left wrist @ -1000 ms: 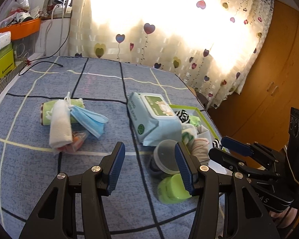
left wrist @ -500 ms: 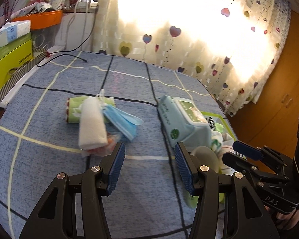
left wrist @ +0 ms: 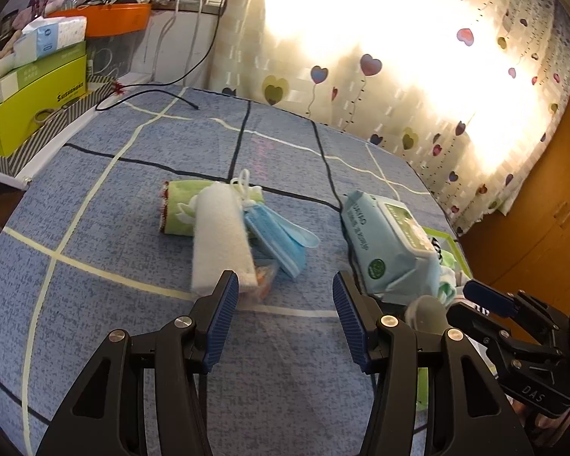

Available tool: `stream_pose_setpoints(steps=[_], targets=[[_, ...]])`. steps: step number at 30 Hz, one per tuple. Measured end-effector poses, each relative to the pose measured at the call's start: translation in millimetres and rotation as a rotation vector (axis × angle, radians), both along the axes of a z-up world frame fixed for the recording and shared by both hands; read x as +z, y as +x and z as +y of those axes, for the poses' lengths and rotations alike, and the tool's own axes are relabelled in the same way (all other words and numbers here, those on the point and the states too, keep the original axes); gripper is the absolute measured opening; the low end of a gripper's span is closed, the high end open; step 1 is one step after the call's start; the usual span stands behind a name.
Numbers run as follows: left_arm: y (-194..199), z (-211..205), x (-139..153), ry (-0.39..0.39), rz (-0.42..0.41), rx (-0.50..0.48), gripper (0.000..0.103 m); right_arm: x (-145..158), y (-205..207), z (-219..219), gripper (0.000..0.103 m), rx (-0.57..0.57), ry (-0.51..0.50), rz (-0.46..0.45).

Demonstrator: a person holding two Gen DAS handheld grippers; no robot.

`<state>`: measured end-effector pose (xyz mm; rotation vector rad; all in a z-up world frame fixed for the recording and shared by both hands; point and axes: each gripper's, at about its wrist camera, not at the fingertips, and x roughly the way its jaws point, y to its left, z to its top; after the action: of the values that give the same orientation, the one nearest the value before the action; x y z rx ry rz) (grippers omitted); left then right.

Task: Organize soft objects
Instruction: 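Move both grippers toward the white rolled cloth and blue face mask, then grasp the white rolled cloth with the left gripper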

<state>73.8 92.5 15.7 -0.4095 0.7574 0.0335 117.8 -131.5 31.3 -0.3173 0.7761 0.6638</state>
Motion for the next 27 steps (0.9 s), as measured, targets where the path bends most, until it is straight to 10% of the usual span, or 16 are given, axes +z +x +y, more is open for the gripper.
stream_pose_setpoints(steps=[27], targets=[[56.0, 39.7, -46.0, 0.007, 0.126, 0.056, 0.053, -13.3, 37.6, 64.4, 0.043, 0.123, -0.132, 0.036]])
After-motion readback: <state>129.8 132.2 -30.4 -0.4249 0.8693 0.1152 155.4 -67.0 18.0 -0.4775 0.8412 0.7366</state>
